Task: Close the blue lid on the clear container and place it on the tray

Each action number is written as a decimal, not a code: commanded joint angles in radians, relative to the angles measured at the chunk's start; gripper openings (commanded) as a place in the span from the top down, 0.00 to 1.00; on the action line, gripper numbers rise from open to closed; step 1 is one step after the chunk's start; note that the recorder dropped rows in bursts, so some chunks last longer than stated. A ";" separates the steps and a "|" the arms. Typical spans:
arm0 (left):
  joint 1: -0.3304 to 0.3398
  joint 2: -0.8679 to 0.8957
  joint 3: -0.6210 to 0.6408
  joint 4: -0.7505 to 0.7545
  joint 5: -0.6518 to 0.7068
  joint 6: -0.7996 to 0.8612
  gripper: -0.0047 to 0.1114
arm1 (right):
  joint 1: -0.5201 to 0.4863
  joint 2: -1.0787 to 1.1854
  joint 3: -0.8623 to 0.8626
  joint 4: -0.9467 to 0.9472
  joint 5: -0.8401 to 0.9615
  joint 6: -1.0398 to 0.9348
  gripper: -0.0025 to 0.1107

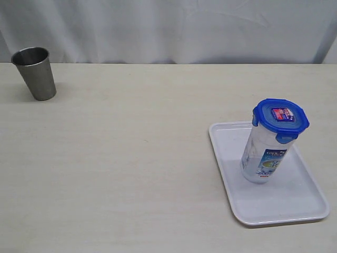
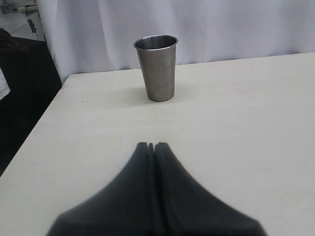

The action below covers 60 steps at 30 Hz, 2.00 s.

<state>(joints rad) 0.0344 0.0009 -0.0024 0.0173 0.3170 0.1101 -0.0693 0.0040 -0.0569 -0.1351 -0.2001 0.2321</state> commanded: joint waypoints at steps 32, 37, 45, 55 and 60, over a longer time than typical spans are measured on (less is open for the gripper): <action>0.001 -0.001 0.002 -0.001 -0.008 0.001 0.96 | 0.089 -0.004 0.057 -0.031 0.537 -0.105 0.94; 0.001 -0.001 0.002 -0.001 -0.008 0.001 0.96 | 0.089 -0.004 0.057 -0.031 0.546 -0.105 0.94; 0.001 -0.001 0.002 -0.001 -0.008 0.001 0.96 | 0.089 -0.004 0.057 -0.031 0.549 -0.105 0.94; 0.001 -0.001 0.002 -0.001 -0.008 -0.001 0.96 | 0.095 -0.004 0.057 -0.031 0.546 -0.105 0.94; 0.001 -0.001 0.002 -0.001 -0.008 -0.001 0.96 | 0.095 -0.004 0.057 -0.031 0.546 -0.105 0.94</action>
<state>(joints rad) 0.0344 0.0009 -0.0024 0.0173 0.3170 0.1101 0.0233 0.0040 -0.0025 -0.1588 0.3470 0.1378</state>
